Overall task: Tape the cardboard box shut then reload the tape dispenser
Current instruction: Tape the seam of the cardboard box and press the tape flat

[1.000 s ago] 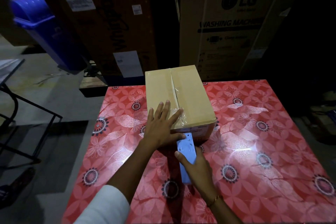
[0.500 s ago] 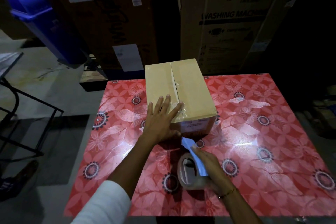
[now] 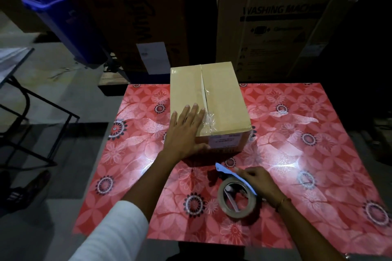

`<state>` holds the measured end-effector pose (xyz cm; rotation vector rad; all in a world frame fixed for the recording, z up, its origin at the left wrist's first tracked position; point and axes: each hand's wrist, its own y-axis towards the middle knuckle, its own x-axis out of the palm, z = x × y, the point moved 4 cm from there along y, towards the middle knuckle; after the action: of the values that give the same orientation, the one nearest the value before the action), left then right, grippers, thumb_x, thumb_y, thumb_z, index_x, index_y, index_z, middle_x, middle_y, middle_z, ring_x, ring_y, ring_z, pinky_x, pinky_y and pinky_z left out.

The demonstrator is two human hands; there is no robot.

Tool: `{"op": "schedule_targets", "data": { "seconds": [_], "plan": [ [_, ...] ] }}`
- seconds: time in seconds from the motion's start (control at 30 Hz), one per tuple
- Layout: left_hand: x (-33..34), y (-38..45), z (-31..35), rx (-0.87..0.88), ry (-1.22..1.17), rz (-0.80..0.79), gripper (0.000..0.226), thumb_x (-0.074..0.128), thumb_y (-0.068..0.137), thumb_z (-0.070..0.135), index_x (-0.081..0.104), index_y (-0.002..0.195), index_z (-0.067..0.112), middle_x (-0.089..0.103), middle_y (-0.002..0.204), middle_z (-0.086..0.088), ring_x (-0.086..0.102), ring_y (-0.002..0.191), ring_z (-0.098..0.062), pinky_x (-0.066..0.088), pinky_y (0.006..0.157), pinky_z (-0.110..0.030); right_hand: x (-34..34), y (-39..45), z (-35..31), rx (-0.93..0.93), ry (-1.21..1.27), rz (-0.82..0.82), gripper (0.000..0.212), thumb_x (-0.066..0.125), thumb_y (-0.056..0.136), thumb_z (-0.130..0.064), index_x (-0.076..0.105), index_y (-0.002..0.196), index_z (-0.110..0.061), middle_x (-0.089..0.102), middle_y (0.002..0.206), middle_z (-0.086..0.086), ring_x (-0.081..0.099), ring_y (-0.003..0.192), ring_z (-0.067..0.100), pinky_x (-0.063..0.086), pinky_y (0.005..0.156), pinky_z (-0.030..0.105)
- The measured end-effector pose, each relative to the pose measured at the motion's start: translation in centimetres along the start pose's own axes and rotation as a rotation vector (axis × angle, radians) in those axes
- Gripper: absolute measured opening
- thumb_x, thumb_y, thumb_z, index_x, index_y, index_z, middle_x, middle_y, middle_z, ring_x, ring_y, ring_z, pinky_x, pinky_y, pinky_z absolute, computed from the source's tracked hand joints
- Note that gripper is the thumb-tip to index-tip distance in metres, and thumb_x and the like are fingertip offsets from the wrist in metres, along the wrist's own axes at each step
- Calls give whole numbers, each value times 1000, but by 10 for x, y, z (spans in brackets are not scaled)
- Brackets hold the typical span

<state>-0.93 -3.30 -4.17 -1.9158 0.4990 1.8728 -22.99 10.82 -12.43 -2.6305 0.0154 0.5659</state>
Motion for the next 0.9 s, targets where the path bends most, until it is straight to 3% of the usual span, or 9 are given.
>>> {"op": "schedule_targets", "data": {
  "seconds": [0.07,0.13,0.27,0.33,0.4,0.5,0.6,0.73,0.9],
  "plan": [
    [0,0,1,-6,18,-2,119,46,77,85,-8,160,18,-13,168,-6,-11,155,-29,-2,122,-54,-8,5,-2,-93,-184,54,51,64,89,-43,43,48,-19,38,48,-6,36,47,6,31,51,27],
    [0,1,1,-14,18,-8,122,47,76,85,-7,160,15,-13,168,-6,-12,154,-28,-3,122,-54,-9,8,-2,-140,-324,78,52,60,90,-44,41,49,-19,38,46,-5,36,46,6,27,49,27],
    [0,0,1,-27,4,-6,124,44,75,87,-6,159,12,-13,168,-7,-13,154,-26,-5,123,-50,-5,7,-10,-195,-541,146,48,54,93,-44,46,52,-19,49,50,-4,54,55,13,30,48,27],
    [-2,0,2,-25,-40,10,123,38,75,89,-5,159,12,-12,168,-7,-12,155,-25,-6,123,-48,-5,4,-27,-269,-558,144,36,56,92,-41,60,62,-21,58,59,-5,59,61,13,34,48,22],
    [-7,-1,1,-30,-129,42,121,31,73,91,-2,160,13,-9,168,-5,-9,155,-23,-4,124,-48,-7,-1,-54,-463,-556,171,22,59,91,-37,71,80,-23,67,76,-8,62,71,11,42,56,21],
    [-10,-4,0,-39,-150,61,119,27,73,90,3,160,13,-2,169,-5,-4,156,-23,-1,124,-49,-15,-8,-98,-804,-664,337,23,58,92,-40,67,93,-19,61,91,-3,53,85,16,44,68,28],
    [-9,-7,1,-59,-101,61,114,30,78,87,5,160,13,3,169,-6,0,156,-24,1,125,-51,-22,4,-131,-864,-836,393,39,55,88,-54,62,107,-20,56,101,-1,48,95,21,42,77,34],
    [-8,-4,1,-74,-48,52,113,18,78,88,7,160,12,6,169,-6,3,156,-25,5,123,-55,-18,32,-151,-893,-1052,313,45,48,85,-65,57,97,-22,55,97,-1,49,89,23,40,70,37],
    [-5,-1,-3,-76,-9,31,106,32,84,81,10,160,12,7,169,-5,6,156,-24,11,121,-59,-13,51,-163,-957,-1122,325,52,41,87,-69,54,88,-18,54,87,2,46,78,22,40,61,38]
  ]
}}
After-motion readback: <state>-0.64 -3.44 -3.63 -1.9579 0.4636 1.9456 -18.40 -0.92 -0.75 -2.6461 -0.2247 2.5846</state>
